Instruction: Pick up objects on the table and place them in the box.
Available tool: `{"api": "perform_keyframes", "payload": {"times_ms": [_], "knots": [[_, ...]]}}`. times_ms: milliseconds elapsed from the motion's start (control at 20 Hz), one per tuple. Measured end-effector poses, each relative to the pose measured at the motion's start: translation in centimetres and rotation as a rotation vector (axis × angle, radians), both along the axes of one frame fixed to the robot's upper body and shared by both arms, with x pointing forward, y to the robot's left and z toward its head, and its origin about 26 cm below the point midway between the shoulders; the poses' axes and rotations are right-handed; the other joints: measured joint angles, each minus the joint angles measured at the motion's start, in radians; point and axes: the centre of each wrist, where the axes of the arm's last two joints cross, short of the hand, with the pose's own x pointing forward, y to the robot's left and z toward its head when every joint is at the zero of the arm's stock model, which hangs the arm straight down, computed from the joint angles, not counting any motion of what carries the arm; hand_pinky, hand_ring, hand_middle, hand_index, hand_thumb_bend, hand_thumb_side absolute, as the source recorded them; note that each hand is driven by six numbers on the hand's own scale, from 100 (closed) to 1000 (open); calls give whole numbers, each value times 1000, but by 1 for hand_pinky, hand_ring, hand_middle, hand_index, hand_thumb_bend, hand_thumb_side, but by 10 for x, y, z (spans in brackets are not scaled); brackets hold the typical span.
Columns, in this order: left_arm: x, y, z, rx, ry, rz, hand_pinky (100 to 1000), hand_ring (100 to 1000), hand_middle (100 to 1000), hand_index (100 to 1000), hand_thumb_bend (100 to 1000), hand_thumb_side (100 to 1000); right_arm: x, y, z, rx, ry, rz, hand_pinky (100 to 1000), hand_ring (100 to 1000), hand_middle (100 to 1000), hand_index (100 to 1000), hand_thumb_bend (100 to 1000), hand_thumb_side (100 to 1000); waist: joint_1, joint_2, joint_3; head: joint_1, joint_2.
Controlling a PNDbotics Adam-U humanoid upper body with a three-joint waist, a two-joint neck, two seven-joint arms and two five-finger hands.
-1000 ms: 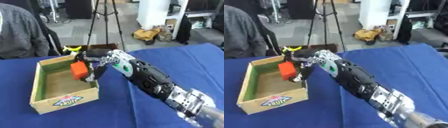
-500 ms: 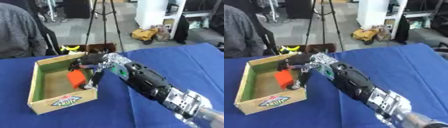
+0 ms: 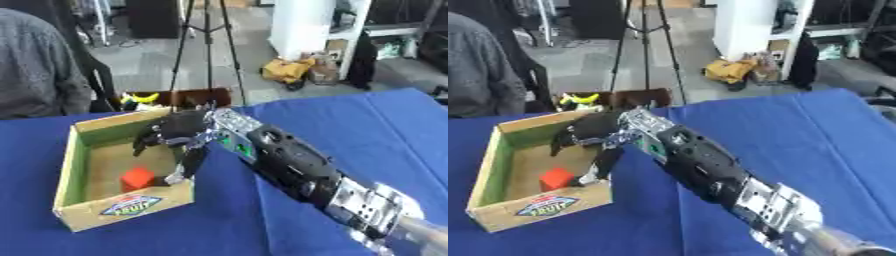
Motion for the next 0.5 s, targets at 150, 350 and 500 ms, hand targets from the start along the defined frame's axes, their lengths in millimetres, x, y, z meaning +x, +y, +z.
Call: {"api": "perform_keyframes", "payload": {"times_ms": [150,350,500], "knots": [[0,0,0,0,0,0,518,798,635,597,100,959,0,-1,-1,9,-4,0,868,916,853,880,183,665,1,0,-3,0,0],[0,0,0,-1,-1,2,516,798,634,597,100,960,-2,0,5,63,-43,-2,846,885,827,832,100,386,0,0,-25,8,-1],[0,2,0,-5,-3,12,516,797,633,597,100,960,-6,-1,20,138,-107,-8,811,908,812,783,100,320,-3,0,-49,26,-1]]}}
